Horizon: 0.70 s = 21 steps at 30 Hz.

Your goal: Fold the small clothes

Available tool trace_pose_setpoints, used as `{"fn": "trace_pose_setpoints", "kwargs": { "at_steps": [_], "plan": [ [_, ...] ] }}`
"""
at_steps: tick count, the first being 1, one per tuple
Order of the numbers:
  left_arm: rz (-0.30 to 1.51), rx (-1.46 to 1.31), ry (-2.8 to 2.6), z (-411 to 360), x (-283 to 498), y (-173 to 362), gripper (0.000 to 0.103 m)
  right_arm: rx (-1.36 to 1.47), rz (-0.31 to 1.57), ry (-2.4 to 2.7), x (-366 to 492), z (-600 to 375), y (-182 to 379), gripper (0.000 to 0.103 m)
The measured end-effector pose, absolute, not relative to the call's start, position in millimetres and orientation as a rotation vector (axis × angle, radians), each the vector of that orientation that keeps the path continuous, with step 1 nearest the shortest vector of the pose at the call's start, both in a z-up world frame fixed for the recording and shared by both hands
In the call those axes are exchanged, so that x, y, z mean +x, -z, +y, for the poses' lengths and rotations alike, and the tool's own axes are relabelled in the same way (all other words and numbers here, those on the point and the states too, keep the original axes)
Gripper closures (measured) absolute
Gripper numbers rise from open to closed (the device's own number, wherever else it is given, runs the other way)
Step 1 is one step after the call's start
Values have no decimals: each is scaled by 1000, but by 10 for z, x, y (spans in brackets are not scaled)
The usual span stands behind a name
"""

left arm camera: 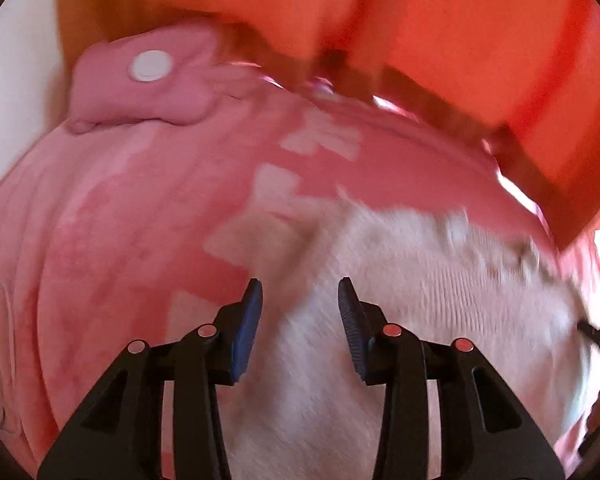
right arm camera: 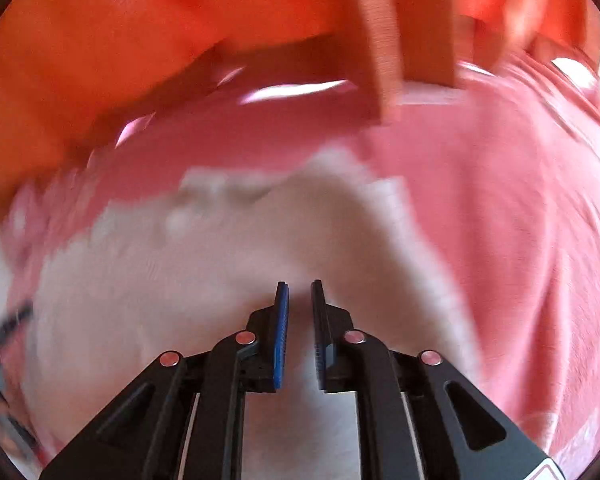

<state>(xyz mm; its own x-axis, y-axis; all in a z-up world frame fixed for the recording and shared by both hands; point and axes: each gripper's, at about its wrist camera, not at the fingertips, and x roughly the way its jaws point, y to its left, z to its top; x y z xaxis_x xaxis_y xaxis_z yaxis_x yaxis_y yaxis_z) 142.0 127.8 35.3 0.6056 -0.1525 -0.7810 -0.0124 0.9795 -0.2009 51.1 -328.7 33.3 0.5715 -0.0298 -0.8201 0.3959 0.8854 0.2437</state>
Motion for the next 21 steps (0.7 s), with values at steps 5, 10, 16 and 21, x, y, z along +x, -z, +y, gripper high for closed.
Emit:
{"fn": "trace_pose_setpoints", "kwargs": {
  "at_steps": [5,10,16,21],
  "plan": [
    [890,-340,111,1308,1592,-378,20,418,905,276,753,-3526,-298,49],
    [992,-314,182,1037,1809,-69,33,319,970,269,955,-3388,-69,51],
    [856,-354,203,1087,1736,-410,93,374,755,156,790,-3192,-618,94],
    [795,-332,154,1119,1817,-499,93,389,747,224,824,-3288,-568,94]
  ]
}}
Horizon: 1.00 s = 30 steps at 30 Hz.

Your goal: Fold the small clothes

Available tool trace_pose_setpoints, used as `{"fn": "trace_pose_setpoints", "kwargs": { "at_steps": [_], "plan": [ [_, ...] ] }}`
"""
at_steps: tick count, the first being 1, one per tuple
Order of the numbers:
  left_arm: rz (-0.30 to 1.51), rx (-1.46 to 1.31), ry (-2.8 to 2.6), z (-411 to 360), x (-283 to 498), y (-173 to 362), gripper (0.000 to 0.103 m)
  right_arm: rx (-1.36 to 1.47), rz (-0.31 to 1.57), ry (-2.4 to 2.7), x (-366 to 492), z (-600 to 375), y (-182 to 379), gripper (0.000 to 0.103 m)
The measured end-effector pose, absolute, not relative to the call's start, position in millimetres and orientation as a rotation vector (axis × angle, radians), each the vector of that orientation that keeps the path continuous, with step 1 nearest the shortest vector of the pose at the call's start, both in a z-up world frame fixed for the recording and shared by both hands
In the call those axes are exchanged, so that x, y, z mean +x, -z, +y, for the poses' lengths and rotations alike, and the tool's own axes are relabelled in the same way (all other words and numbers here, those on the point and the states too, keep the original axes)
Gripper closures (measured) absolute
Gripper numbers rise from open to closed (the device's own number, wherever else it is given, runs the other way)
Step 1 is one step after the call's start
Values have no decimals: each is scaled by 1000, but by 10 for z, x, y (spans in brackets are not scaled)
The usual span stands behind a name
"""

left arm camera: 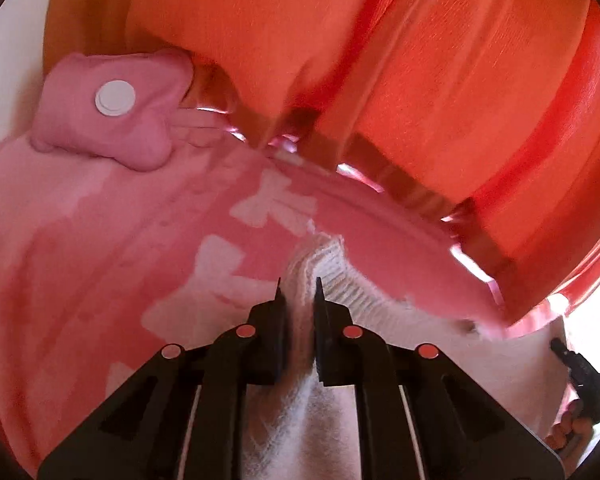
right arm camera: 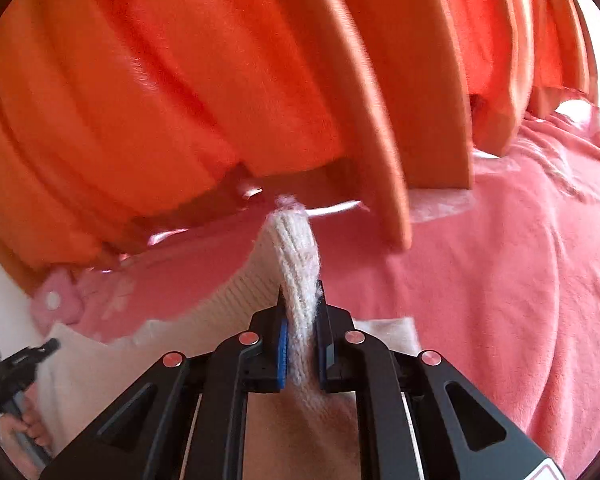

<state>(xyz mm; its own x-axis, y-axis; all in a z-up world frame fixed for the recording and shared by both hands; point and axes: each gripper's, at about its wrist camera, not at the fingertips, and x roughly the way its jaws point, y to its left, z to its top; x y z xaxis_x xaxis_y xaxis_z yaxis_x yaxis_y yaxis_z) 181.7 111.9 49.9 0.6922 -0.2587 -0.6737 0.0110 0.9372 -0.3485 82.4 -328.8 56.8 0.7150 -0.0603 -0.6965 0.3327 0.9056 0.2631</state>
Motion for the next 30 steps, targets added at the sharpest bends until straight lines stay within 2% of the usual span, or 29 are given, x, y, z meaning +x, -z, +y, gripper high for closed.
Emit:
{"fn": "trace_pose_setpoints", "kwargs": {
  "at_steps": [2,3,4,7,9,10,12,13,14,17,19,21,24,28,30],
  "plan": [
    [870,-310,123,1111,1955,-234,93,372,906,278,1004,-3332,-114,94],
    [928,-307,106,1103,2025,-54,93,376,919,281,1036,-3350,-2,94],
    [956,-313,101,1095,2059,51,93,372,904,279,1043,-3356,-32,94],
    [922,-261,98,1035,2033,-68,91,390,905,270,1020,-3339,-174,92],
    [910,-204,77,980,1990,-175,86,356,910,316,999,-3290,-280,84],
    [902,-190,56,967,1962,-229,82,336,895,342,999,-3265,-342,84],
    [840,-172,12,939,1840,-448,64,305,816,345,881,-3111,-558,80],
    [800,-162,3,903,1753,-587,42,302,767,288,796,-2966,-698,77],
    [769,-160,7,866,1690,-687,32,300,750,238,780,-2888,-750,70],
    [721,-144,174,594,1387,-861,31,240,822,-54,690,-2281,-745,69],
    [789,-113,256,394,1315,-708,31,161,941,-167,686,-1843,-485,72],
    [917,-41,297,155,1292,-394,33,104,1065,-177,745,-1595,-172,79],
    [1004,0,271,48,1357,-131,35,64,1028,-142,753,-1475,-129,76],
    [975,-30,245,116,1367,-173,35,197,946,-152,704,-1688,-315,77],
    [994,-47,229,188,1410,-123,35,167,1029,-90,812,-1717,-93,77]
  ]
}}
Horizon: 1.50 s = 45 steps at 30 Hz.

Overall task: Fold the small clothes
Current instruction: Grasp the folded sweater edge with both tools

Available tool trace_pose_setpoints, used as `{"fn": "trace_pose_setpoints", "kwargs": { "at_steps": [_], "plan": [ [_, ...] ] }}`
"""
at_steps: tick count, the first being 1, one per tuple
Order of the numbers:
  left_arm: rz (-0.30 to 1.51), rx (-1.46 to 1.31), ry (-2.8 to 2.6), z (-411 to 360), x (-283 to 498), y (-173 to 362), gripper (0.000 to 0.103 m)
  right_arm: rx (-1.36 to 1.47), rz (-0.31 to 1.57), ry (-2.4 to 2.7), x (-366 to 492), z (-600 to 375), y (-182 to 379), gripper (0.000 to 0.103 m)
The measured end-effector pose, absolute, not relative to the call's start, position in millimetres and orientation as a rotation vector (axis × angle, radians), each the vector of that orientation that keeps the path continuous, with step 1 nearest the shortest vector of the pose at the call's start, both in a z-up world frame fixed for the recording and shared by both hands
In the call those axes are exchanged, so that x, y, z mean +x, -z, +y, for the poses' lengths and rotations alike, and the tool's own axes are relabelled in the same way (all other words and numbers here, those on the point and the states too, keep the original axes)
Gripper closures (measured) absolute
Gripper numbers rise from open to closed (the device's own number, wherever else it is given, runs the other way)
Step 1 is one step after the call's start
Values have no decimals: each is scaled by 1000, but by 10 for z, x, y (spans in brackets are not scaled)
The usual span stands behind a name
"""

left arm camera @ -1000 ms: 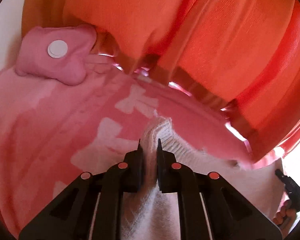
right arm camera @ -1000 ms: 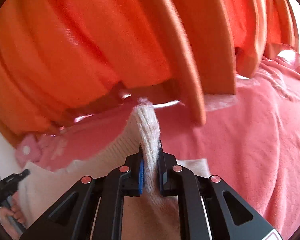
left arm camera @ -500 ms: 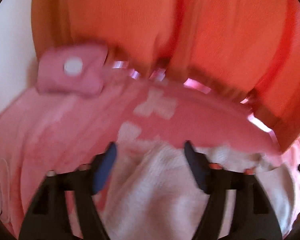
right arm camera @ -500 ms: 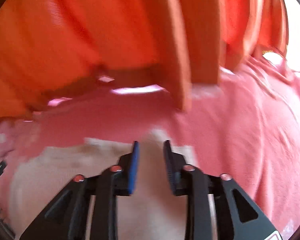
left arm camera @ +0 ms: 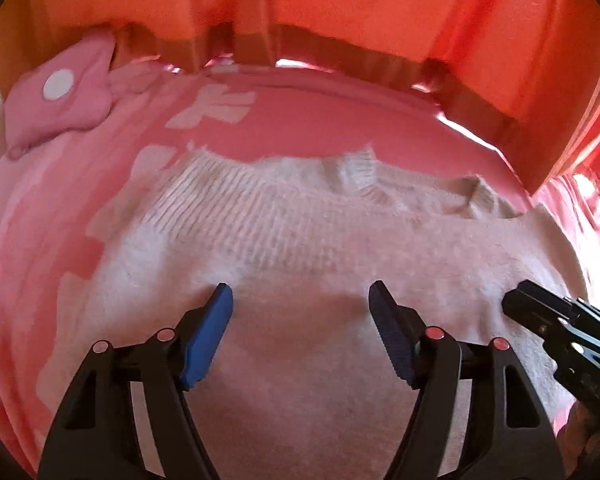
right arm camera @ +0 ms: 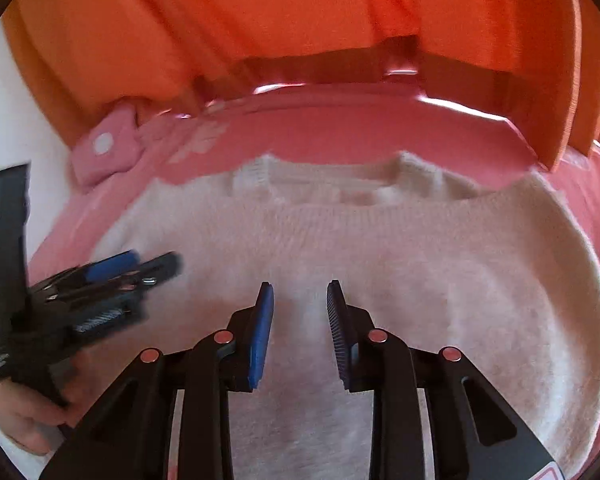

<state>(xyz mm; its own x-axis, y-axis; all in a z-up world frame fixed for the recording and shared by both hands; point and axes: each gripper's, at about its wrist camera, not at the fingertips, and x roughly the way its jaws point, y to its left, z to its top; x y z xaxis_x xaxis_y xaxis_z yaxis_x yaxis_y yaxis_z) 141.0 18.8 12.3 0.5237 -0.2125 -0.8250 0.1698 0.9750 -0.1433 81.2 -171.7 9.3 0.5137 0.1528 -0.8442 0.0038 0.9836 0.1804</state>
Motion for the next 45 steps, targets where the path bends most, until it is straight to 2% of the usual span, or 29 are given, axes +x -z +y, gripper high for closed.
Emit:
{"fn": "trace_pose_setpoints", "kwargs": {
  "at_steps": [2,5,6,7,8,9,13,14,15,16,17,18,19,21,24,27,35,38,39,45],
  "plan": [
    [1003,-57,230,249,1414,-90,35,147,1013,-101,817,-1697,-30,78],
    [968,-122,246,332,1389,-233,33,131,954,-88,844,-1785,-257,79],
    [929,-149,236,424,1406,-329,30,144,903,-51,833,-1893,-362,74],
    [909,-155,216,478,1416,-373,22,153,877,-20,827,-1985,-415,70],
    [889,-159,180,561,1453,-413,17,177,848,38,865,-2169,-485,60],
    [875,-168,131,683,1515,-427,16,200,833,84,853,-2311,-512,53],
    [950,-271,51,1081,1811,-209,15,317,882,265,998,-2983,-354,51],
    [971,-308,45,1150,1864,-138,18,346,910,291,977,-3177,-270,51],
    [987,-362,47,1208,1915,-52,23,353,930,296,990,-3244,-203,55],
    [996,-394,63,1239,1942,-4,42,346,948,288,1003,-3290,-127,63],
    [1009,-410,75,1240,1969,37,53,332,947,285,1005,-3295,-107,92],
    [1004,-403,74,1222,1972,48,59,332,939,268,999,-3294,-116,100],
    [990,-393,76,1203,1958,28,73,340,922,266,971,-3290,-161,101],
    [971,-378,89,1177,1937,-46,78,355,841,263,900,-3285,-348,101],
    [955,-315,69,1130,1942,-71,79,371,809,288,896,-3369,-370,101],
    [973,-268,46,1103,1989,25,79,356,939,300,1043,-3399,21,101],
    [965,-208,29,1050,1977,-15,77,305,851,351,863,-3211,-405,100],
    [965,-189,25,1033,1980,-21,76,271,976,371,934,-3169,-114,100],
    [966,-189,25,1036,1979,-21,76,268,995,374,966,-3186,-18,103],
    [969,-189,23,1042,1974,-25,75,352,871,322,795,-3143,-392,101]
  ]
}}
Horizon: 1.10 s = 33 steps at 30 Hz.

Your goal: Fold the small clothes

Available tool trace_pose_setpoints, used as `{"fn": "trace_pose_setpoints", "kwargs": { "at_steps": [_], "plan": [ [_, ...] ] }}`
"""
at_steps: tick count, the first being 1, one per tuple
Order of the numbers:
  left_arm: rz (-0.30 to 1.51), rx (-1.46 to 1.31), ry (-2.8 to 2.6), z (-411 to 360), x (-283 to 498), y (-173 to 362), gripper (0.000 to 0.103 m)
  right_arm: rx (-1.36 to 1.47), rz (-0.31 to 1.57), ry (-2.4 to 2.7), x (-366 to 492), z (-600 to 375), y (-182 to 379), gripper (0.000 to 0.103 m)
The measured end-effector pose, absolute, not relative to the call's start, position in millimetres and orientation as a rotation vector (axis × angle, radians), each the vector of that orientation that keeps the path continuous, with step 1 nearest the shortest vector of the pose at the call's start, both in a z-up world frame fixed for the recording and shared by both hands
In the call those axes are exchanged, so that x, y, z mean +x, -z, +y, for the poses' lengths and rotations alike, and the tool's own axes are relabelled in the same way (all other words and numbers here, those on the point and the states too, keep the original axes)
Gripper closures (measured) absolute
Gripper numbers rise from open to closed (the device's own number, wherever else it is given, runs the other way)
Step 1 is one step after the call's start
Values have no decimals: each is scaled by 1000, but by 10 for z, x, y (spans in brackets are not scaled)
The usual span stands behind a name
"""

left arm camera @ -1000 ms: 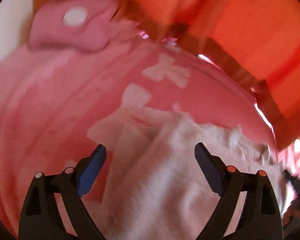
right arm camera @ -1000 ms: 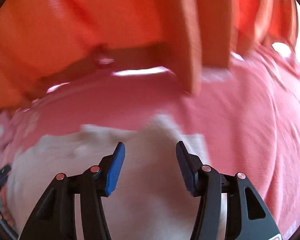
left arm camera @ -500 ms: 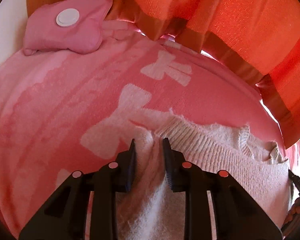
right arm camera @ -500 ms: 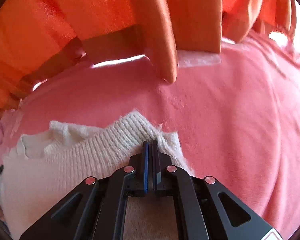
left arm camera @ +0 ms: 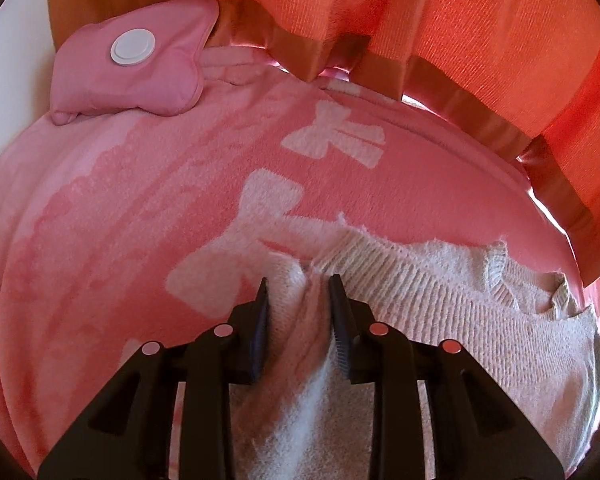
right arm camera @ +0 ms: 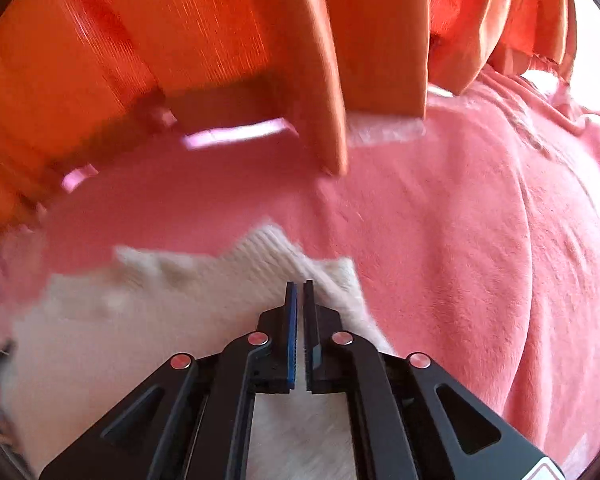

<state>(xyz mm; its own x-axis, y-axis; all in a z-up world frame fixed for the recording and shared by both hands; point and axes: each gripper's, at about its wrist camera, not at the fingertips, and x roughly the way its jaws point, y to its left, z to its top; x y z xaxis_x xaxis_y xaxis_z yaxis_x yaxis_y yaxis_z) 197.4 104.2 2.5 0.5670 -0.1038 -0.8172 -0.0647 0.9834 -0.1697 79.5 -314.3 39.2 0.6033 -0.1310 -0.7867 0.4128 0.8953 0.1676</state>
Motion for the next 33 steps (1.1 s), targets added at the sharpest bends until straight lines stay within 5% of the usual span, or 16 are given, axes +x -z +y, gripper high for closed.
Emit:
{"fn": "trace_pose_setpoints", "kwargs": {
  "at_steps": [7,16,17,18,20,24,26,27,29,33],
  "plan": [
    [970,-188,21,1042,1981,-18,74,210,1059,224,825,-2664,-42,101],
    [954,-166,16,1005,1921,-118,73,210,902,183,780,-2617,-360,98],
    [934,-151,22,968,1882,-183,70,184,878,208,773,-2619,-399,92],
    [914,-138,28,941,1854,-244,64,169,854,240,805,-2714,-412,72],
    [886,-136,38,919,1841,-316,25,187,814,308,840,-2904,-438,47],
    [940,-168,75,922,1969,-138,23,252,902,358,993,-3267,-153,46],
    [979,-210,79,977,2011,-21,36,244,942,352,1034,-3278,-32,49],
    [971,-227,89,995,2003,-29,41,236,939,329,1045,-3254,-19,66],
    [948,-239,121,1006,1974,-96,92,241,919,279,1009,-3175,-91,95],
    [856,-394,184,1168,1849,-443,93,345,676,204,708,-3159,-715,96]
  ]
}}
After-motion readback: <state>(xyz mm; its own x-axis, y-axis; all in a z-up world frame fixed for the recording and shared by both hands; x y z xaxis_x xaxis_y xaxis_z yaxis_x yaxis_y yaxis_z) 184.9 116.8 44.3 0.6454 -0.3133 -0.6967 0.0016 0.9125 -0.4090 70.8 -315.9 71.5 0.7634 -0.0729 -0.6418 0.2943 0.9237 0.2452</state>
